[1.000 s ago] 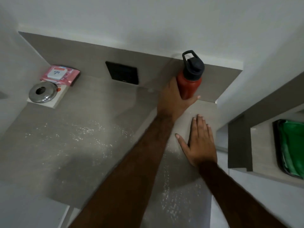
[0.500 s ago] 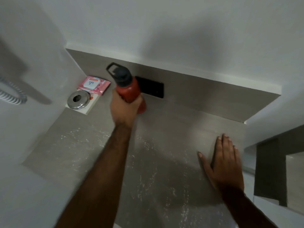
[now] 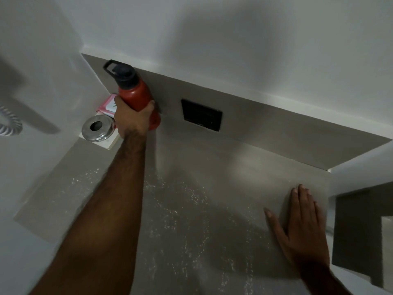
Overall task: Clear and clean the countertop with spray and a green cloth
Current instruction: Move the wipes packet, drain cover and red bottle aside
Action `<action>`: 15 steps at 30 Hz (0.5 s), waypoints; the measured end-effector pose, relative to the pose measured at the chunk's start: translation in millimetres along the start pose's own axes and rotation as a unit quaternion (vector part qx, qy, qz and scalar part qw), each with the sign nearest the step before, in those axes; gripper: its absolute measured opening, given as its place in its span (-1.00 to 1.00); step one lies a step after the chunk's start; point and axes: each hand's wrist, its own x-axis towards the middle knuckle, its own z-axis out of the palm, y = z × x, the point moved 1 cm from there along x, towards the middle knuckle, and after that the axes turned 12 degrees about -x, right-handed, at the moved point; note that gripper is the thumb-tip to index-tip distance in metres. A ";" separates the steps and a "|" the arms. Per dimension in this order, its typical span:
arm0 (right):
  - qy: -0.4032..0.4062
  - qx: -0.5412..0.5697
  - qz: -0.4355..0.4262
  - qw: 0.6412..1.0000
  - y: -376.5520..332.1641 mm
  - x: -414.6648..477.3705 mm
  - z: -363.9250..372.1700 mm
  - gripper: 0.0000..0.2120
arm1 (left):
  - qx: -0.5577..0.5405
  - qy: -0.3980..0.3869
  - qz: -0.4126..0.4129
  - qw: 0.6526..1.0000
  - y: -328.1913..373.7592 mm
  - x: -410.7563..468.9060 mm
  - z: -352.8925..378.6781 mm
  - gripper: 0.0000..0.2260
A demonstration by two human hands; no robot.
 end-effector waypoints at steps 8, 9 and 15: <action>0.027 0.011 -0.005 1.000 4.4 -4.1 -0.4 -0.07 | 0.034 -0.042 -0.011 0.998 -22.0 -64.9 2.5 -0.21; 0.039 0.007 -0.007 0.999 3.5 -4.2 -1.1 -0.09 | 0.044 -0.058 -0.005 0.997 -27.3 -87.9 3.9 -0.15; 0.053 0.069 -0.003 0.996 10.5 -8.1 -4.1 -0.11 | 0.163 -0.247 0.084 0.951 -41.3 -269.7 36.8 -0.26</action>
